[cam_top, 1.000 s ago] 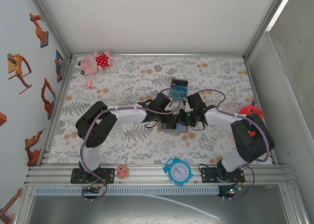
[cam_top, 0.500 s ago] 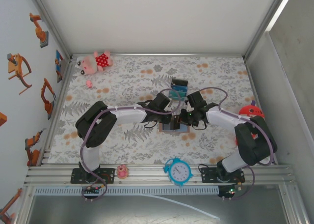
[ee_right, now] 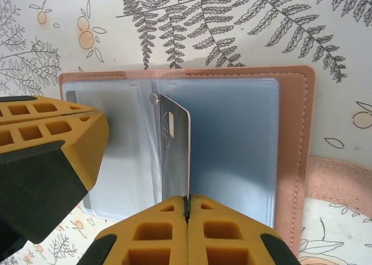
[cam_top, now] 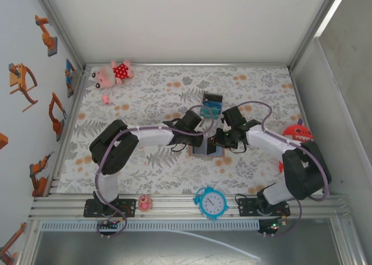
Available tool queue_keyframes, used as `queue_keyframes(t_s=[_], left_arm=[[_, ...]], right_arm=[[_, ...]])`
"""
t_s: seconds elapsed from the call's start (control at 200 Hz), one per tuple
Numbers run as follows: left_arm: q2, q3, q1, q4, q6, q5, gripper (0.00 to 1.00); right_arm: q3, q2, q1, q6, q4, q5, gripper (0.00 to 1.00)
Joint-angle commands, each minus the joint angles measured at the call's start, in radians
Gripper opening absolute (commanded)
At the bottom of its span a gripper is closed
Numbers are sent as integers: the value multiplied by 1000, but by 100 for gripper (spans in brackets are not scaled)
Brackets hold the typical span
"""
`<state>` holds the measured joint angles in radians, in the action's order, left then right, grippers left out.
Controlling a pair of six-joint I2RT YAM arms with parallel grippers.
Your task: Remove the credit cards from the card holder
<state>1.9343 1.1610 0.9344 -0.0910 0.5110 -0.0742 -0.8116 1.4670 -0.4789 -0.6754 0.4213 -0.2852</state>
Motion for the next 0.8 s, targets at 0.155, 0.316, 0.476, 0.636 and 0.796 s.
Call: queue_keyframes(t_s=[0.155, 0.316, 0.476, 0.636, 0.796], left_arm=[[6, -23, -6, -41, -1, 9, 10], [6, -22, -6, -40, 0, 7, 10], [5, -24, -6, -35, 3, 2, 10], [3, -27, -6, -30, 10, -2, 10], [-3, -33, -6, -28, 16, 1, 10]], right_arm=[[-21, -4, 6, 12, 31, 5, 0], [0, 9, 6, -16, -50, -61, 0], [11, 24, 5, -33, -90, -84, 2], [14, 38, 5, -32, -95, -80, 8], [15, 60, 5, -27, -97, -72, 13]])
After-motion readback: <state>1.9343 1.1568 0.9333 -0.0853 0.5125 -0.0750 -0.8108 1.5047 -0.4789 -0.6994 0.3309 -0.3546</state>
